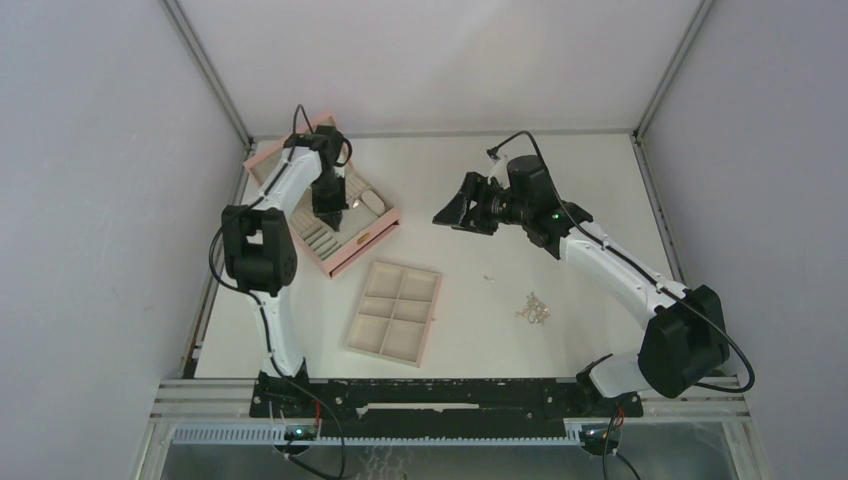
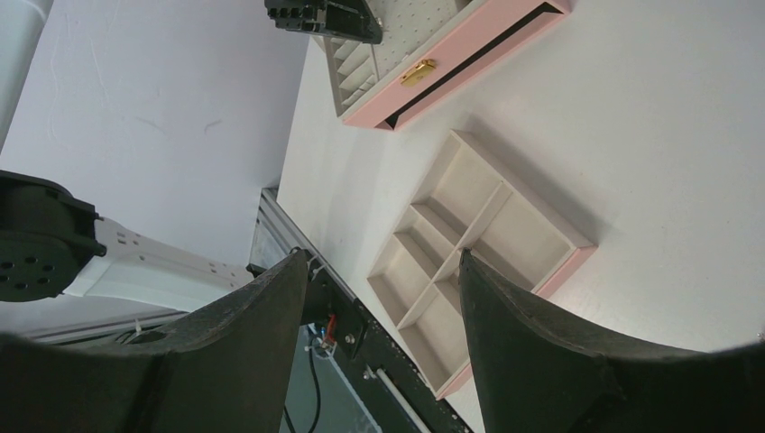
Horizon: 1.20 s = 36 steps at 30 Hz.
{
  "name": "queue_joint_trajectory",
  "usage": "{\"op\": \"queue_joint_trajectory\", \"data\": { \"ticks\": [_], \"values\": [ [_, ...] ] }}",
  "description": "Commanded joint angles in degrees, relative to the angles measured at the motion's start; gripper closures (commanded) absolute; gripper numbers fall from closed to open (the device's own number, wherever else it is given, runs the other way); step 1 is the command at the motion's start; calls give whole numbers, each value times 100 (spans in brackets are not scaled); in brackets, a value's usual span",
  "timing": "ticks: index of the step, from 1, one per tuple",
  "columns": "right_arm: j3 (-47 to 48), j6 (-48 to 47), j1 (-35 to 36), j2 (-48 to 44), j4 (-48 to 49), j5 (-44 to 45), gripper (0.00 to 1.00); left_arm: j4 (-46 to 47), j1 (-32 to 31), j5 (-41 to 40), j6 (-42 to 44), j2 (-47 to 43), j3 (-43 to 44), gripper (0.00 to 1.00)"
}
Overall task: Organize the mixed jewelry
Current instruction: Place the jewelry in the jewelry box.
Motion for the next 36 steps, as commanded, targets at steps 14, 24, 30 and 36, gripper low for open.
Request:
{"op": "queue_joint_trajectory", "data": {
  "ticks": [14,24,30,36],
  "values": [
    [15,-79,41,13,239,-85,29,19,-347,-1040,179,-227,491,100],
    [19,-104,50,13,208,-64,29,-57,-366,-1230,217,-158,450,100],
    [16,-117,54,13,181,-56,29,-75,-402,-1345,235,-120,403,100],
    [14,-108,52,22,193,-43,29,-51,-434,-1257,254,-89,334,100]
  ]
}}
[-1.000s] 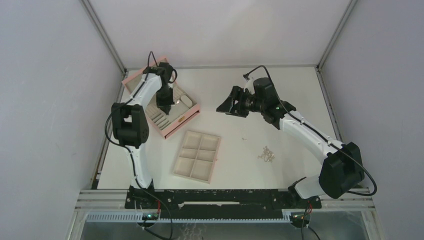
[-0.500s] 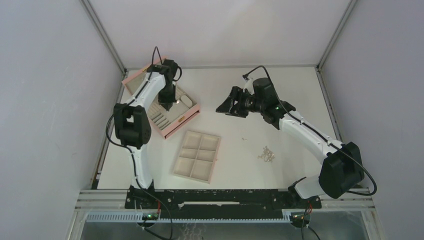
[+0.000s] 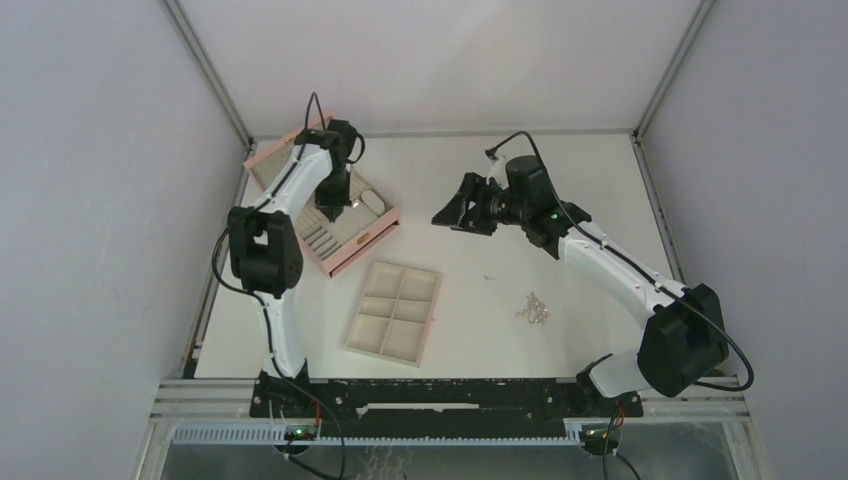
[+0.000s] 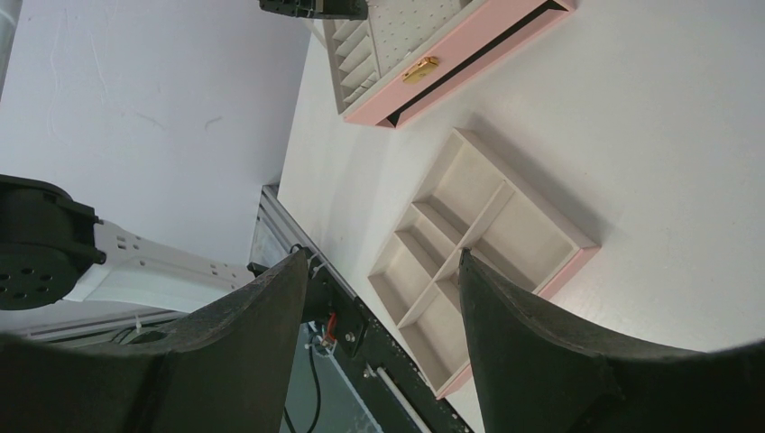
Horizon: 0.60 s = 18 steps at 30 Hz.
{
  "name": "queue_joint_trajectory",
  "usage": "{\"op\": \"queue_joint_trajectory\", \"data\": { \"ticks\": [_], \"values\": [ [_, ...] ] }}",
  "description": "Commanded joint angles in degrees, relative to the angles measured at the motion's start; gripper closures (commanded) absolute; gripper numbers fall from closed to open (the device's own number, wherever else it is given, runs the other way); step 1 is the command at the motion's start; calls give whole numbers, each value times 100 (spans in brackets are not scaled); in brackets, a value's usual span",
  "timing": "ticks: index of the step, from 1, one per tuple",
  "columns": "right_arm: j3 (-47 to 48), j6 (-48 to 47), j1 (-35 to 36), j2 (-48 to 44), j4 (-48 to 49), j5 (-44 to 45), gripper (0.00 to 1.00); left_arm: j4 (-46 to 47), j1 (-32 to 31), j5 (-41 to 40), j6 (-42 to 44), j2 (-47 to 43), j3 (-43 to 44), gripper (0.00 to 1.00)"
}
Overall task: Organize the mixed jewelry
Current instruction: Place the jewelry in the jewelry box.
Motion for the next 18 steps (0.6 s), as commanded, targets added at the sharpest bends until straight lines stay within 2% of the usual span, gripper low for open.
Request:
{"op": "queue_joint_trajectory", "data": {
  "ticks": [1,18],
  "values": [
    [14,-103,18,-13,151,-2,29,1,-60,-59,111,-66,19,100],
    [16,-103,26,-13,126,12,29,13,-106,-289,132,-18,-145,100]
  ]
}}
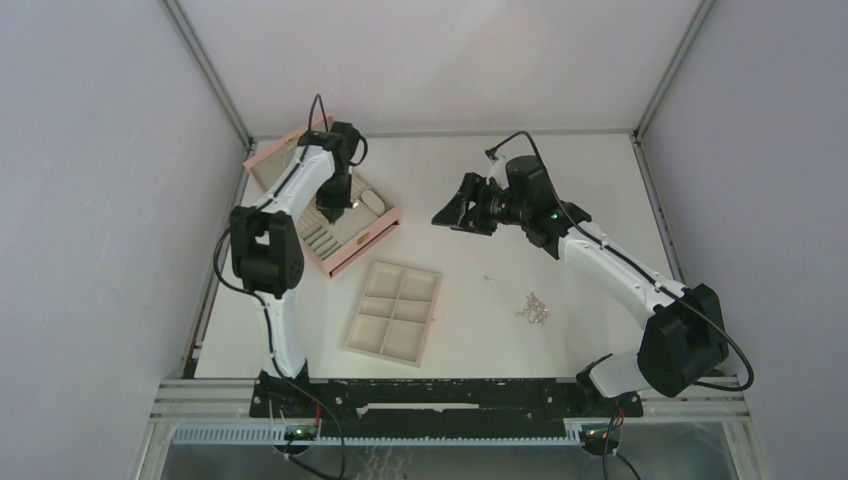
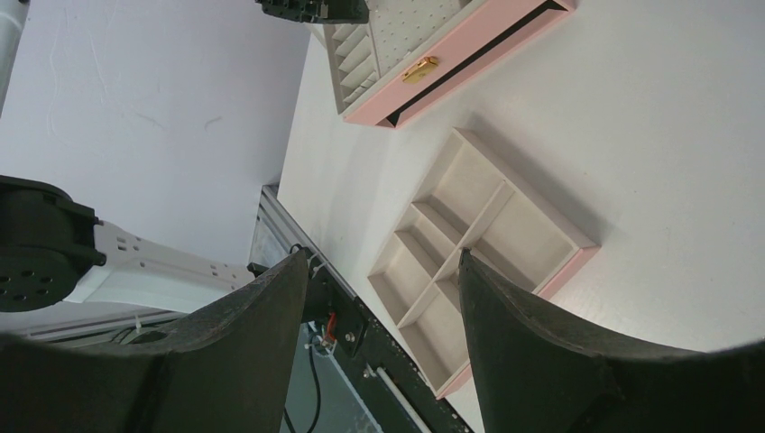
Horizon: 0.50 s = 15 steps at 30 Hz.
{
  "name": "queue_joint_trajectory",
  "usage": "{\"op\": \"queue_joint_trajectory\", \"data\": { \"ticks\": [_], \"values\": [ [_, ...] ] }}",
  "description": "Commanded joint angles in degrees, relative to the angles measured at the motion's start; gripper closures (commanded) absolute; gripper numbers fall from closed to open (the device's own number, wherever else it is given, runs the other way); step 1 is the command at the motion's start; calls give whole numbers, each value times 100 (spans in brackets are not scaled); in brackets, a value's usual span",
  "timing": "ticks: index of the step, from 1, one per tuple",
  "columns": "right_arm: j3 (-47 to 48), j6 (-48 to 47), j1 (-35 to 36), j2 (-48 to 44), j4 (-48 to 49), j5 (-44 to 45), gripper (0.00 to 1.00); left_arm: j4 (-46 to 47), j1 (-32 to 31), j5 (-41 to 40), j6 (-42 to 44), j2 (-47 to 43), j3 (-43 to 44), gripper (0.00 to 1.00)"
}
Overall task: Organize the mixed jewelry
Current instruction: Place the jewelry in the jewelry box.
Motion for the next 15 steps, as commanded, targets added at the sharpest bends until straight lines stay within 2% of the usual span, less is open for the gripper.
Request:
{"op": "queue_joint_trajectory", "data": {
  "ticks": [1,15],
  "values": [
    [13,-108,26,-13,133,4,29,6,-30,-167,119,-33,-126,100],
    [12,-119,45,-31,99,43,29,28,-28,-104,128,-60,-267,100]
  ]
}}
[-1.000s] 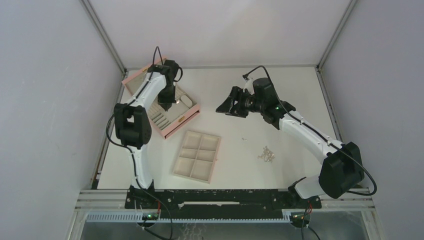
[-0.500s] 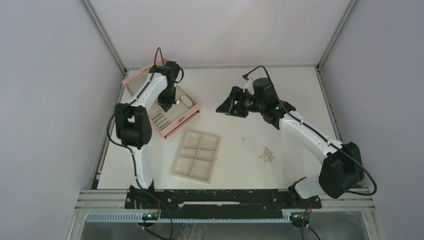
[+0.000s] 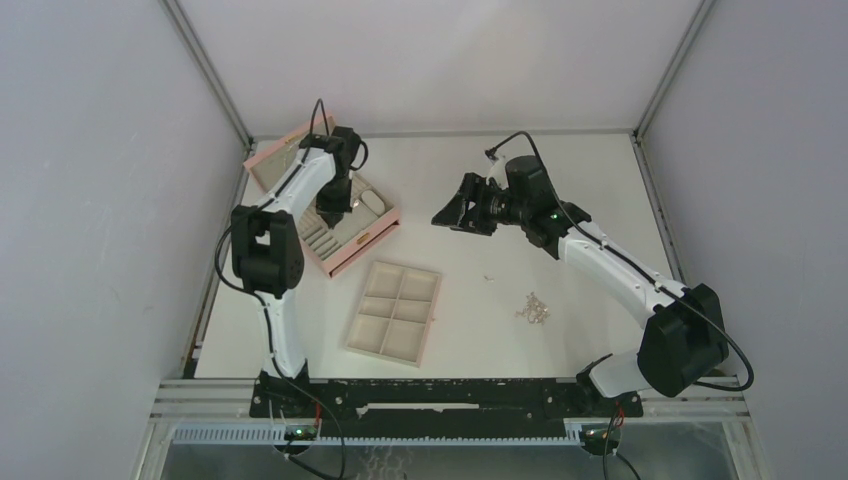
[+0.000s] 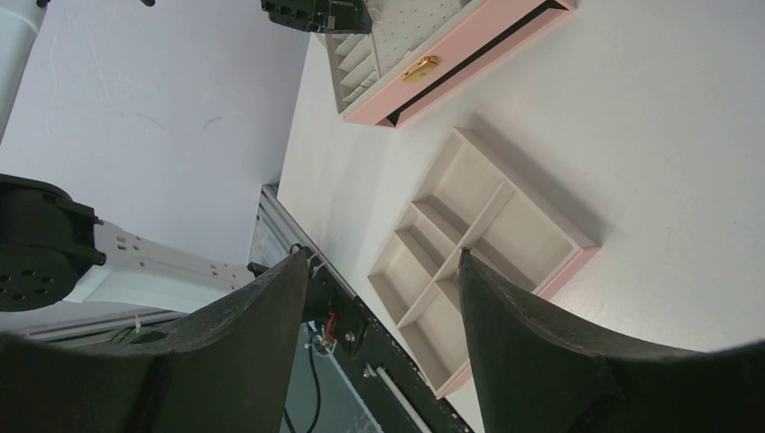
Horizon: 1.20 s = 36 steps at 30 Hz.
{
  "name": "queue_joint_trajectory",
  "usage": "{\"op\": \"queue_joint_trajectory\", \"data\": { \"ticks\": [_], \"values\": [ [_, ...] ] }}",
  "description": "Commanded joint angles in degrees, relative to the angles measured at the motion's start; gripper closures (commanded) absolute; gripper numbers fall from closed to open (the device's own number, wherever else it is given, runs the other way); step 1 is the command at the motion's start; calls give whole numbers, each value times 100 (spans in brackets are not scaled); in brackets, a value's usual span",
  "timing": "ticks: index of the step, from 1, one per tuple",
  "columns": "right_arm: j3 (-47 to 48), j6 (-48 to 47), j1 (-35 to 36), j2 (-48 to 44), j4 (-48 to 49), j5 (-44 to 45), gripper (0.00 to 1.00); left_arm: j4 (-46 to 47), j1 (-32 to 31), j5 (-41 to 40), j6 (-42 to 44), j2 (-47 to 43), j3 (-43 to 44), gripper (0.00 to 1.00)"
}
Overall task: Organize the mixed jewelry
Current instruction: Place the jewelry in the jewelry box.
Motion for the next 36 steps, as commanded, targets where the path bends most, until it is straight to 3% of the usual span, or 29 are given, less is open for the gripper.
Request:
{"op": "queue_joint_trajectory", "data": {
  "ticks": [1,36],
  "values": [
    [13,-118,33,-26,115,30,29,28,-30,-58,104,-57,-46,100],
    [12,-69,33,54,203,-26,29,2,-100,27,140,54,47,100]
  ]
}}
